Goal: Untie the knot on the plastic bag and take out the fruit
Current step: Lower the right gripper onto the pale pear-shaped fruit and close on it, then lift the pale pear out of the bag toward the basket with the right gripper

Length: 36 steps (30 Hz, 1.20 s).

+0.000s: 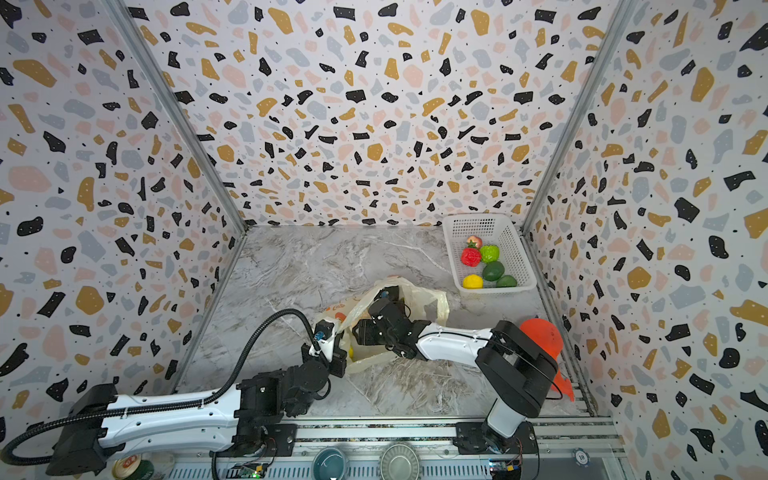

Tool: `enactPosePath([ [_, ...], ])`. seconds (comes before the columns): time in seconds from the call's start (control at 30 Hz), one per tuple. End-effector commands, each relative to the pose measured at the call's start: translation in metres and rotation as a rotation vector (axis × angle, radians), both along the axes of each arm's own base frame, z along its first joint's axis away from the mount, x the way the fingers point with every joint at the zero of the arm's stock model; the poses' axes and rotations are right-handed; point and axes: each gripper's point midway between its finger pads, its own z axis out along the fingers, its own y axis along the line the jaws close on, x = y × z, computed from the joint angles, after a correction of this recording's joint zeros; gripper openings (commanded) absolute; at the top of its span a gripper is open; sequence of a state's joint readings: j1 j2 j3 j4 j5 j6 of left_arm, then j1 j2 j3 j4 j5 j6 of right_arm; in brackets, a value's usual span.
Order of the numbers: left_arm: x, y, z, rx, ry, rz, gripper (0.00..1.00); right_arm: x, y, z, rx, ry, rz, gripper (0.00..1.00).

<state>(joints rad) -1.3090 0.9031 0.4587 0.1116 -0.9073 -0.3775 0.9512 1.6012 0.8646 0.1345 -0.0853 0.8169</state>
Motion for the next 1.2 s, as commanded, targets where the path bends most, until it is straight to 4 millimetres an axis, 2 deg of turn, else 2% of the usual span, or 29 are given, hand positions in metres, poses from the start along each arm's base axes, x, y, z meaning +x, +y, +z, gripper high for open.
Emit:
enactPosePath([
  [0.0,0.004,0.003,0.018,-0.041,-0.031,0.035,0.0,-0.021,-0.005,0.013,-0.036,-0.028,0.119,0.59],
  [0.27,0.006,0.006,0.021,-0.036,-0.042,0.055,0.0,-0.049,-0.019,0.039,-0.076,-0.071,0.203,0.59],
  [0.6,0.006,0.007,0.019,-0.025,-0.039,0.062,0.0,-0.069,-0.036,0.095,-0.092,-0.188,0.239,0.6],
  [0.8,0.006,0.01,0.02,-0.021,-0.042,0.069,0.0,-0.071,-0.052,0.135,-0.093,-0.242,0.223,0.59],
  [1.07,0.006,0.011,0.019,-0.018,-0.043,0.075,0.0,-0.06,-0.07,0.201,-0.082,-0.323,0.189,0.6],
  [1.17,0.007,0.012,0.021,-0.019,-0.046,0.078,0.0,-0.053,-0.078,0.213,-0.076,-0.322,0.177,0.6],
])
